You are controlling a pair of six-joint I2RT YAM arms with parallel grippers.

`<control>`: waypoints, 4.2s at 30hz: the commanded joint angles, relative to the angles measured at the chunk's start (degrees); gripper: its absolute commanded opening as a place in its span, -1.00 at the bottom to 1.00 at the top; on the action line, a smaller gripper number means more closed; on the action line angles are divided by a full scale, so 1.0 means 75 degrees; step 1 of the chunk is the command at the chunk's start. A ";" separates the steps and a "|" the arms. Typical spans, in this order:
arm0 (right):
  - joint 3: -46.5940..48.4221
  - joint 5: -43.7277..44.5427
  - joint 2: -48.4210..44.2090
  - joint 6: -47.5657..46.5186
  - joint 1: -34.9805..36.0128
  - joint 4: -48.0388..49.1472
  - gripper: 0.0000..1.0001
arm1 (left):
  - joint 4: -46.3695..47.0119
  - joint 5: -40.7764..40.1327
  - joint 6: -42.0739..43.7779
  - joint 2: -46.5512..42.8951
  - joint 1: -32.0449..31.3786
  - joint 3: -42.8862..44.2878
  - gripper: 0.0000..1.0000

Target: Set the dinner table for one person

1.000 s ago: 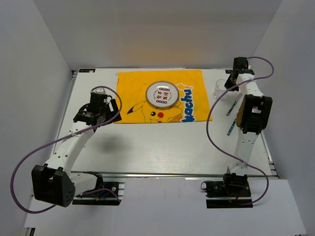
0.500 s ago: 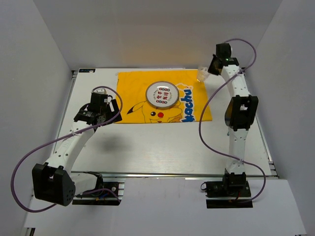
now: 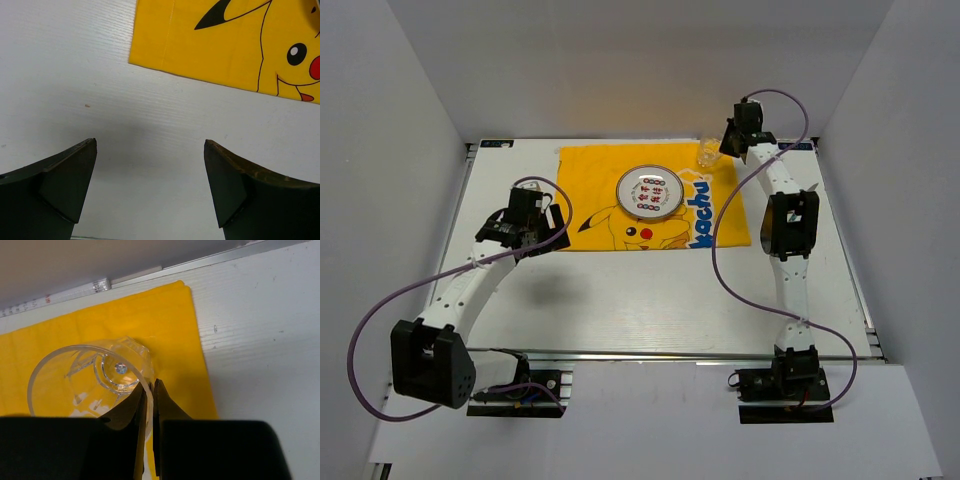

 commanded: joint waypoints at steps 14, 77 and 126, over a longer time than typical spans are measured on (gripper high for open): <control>0.0336 0.0203 0.0083 -0.0737 -0.0045 0.0902 -1.00 | 0.0076 0.0068 0.0105 0.0028 0.0039 -0.0032 0.96; -1.0386 0.1034 -0.7207 0.1173 -0.2142 0.0034 0.37 | -0.0170 -0.0658 -0.0411 -0.1378 0.0039 0.0003 0.96; -0.7183 0.0332 -0.6342 0.1687 0.1604 -0.0727 -1.00 | -0.0556 -0.1791 -0.1136 -0.1331 0.0121 0.0260 0.96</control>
